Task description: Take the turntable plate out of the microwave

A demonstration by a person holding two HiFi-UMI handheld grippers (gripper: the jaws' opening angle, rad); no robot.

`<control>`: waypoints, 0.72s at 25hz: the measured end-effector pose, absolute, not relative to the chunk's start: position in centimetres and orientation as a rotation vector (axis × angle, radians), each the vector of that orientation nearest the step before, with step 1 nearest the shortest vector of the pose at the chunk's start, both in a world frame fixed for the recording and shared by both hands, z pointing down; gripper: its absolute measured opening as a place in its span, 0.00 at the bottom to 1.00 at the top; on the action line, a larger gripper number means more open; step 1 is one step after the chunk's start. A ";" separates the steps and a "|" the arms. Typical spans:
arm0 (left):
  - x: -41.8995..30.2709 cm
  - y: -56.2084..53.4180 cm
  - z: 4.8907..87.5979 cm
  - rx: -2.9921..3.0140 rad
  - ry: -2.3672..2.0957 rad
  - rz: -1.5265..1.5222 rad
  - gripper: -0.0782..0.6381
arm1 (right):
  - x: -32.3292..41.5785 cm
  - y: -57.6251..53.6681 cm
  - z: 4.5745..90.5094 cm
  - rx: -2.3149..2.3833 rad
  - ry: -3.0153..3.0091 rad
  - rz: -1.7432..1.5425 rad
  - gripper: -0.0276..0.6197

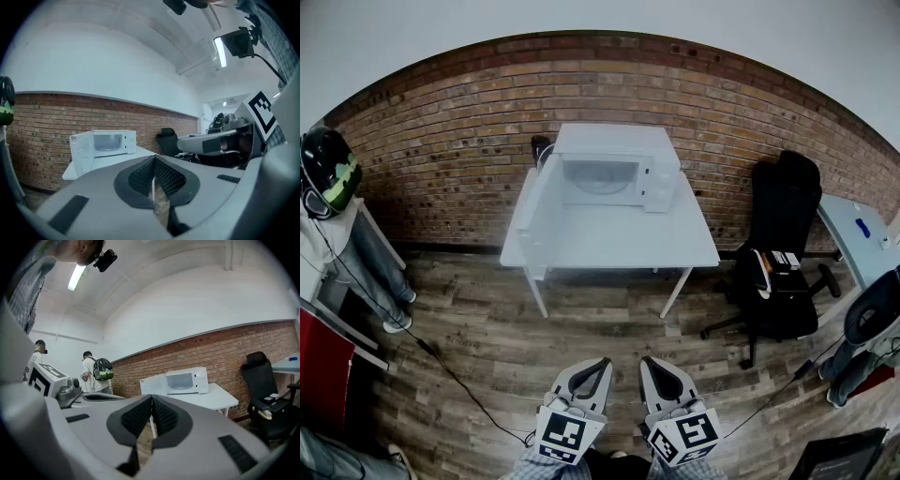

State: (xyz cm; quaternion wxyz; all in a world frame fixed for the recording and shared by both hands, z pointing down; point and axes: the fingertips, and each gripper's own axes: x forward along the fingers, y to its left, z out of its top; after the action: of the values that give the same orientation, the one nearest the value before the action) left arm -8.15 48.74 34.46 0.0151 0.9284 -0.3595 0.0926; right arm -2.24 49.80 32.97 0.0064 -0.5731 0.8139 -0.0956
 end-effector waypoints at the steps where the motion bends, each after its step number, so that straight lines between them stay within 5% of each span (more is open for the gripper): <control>1: -8.1 48.9 34.5 2.889 -1.118 0.289 0.12 | -2.2 49.9 32.9 -1.791 2.551 -0.294 0.07; 18: -8.1 49.0 34.6 2.885 -1.120 0.305 0.12 | -1.7 50.1 33.2 -1.805 2.524 -0.333 0.07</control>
State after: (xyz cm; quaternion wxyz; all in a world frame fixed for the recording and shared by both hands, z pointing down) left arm -8.07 49.02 34.62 0.0157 0.9276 -0.3602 0.0981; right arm -1.72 50.12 33.19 0.0102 -0.5783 0.8087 -0.1068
